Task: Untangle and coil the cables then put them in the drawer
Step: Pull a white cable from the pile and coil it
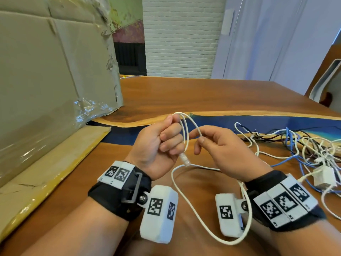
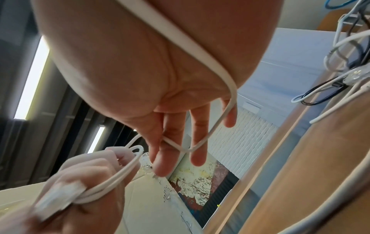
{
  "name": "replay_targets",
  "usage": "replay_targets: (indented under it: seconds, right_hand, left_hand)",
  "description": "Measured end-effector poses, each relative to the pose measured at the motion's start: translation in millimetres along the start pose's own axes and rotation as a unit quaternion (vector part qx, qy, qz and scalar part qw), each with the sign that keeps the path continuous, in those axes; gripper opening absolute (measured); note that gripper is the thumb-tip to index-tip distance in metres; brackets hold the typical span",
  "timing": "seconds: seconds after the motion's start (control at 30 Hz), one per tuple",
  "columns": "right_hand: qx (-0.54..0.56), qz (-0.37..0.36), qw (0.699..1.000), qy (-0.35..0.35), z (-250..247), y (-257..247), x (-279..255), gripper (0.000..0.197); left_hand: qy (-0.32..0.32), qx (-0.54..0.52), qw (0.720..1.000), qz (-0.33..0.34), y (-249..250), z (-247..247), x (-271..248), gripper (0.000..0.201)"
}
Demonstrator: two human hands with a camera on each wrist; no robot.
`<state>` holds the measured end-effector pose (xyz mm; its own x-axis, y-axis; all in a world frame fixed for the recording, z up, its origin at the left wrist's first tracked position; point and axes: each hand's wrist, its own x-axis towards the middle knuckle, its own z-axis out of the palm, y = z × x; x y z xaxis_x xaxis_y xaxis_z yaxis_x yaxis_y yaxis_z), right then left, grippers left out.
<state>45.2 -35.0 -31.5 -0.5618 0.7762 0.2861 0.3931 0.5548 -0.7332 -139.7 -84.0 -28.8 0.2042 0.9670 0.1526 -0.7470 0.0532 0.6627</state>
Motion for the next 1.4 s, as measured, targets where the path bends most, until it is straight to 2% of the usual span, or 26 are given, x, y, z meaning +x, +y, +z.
replay_targets:
  seconds: [0.1,0.23,0.33,0.43,0.53,0.7,0.77,0.8,0.9,1.0,1.03,1.1,1.17,1.23,1.3,1.4]
  right_hand:
    - [0.009,0.003,1.000,0.001,-1,1,0,0.027]
    - [0.030,0.005,0.999,-0.033,3,0,1,0.028]
    - [-0.004,0.001,0.996,-0.088,15,-7,0,0.028]
    - [-0.050,0.018,0.993,-0.105,18,-13,-3,0.042]
    - [-0.084,0.044,0.990,-0.107,18,-16,-6,0.037]
    - [-0.077,0.077,0.990,-0.092,18,-12,-6,0.040]
    - [-0.063,0.079,0.990,-0.100,20,-14,-5,0.042]
    - [-0.049,0.075,0.990,-0.106,22,-15,-5,0.043]
    - [0.032,0.062,0.989,-0.127,26,-14,-6,0.030]
    - [0.144,0.092,0.975,-0.146,25,-13,-8,0.025]
    - [0.181,0.101,0.967,-0.145,25,-14,-9,0.031]
    - [0.248,0.102,0.954,-0.136,27,-16,-11,0.055]
    - [0.284,0.087,0.946,-0.130,28,-18,-12,0.076]
    - [0.310,0.069,0.938,-0.138,25,-20,-13,0.084]
    - [0.343,0.049,0.928,-0.138,19,-21,-12,0.079]
    - [0.413,0.023,0.908,-0.069,0,-22,-9,0.052]
  left_hand:
    - [-0.020,0.015,1.000,-0.011,8,-2,-3,0.022]
    - [0.007,-0.006,1.000,0.012,8,4,-1,0.024]
    - [0.029,-0.055,0.998,0.025,0,5,2,0.027]
    - [0.034,-0.078,0.996,0.039,-3,6,3,0.032]
    - [0.017,-0.051,0.997,0.047,-4,12,1,0.030]
    - [-0.027,-0.033,0.999,0.026,-8,21,-5,0.022]
    - [-0.004,-0.005,0.999,0.036,-8,23,-3,0.024]
    - [0.028,0.034,0.998,0.051,-7,22,0,0.027]
    - [0.150,0.187,0.964,0.117,-2,16,7,0.029]
    - [0.194,0.267,0.933,0.141,-1,13,9,0.024]
    - [0.201,0.281,0.927,0.144,-1,14,9,0.024]
    - [0.220,0.316,0.909,0.161,-1,12,8,0.023]
    - [0.237,0.375,0.878,0.184,0,7,8,0.020]
    - [0.242,0.430,0.848,0.192,2,0,9,0.019]
    - [0.240,0.477,0.827,0.174,5,-6,10,0.019]
    - [0.215,0.522,0.820,0.093,6,-12,9,0.021]
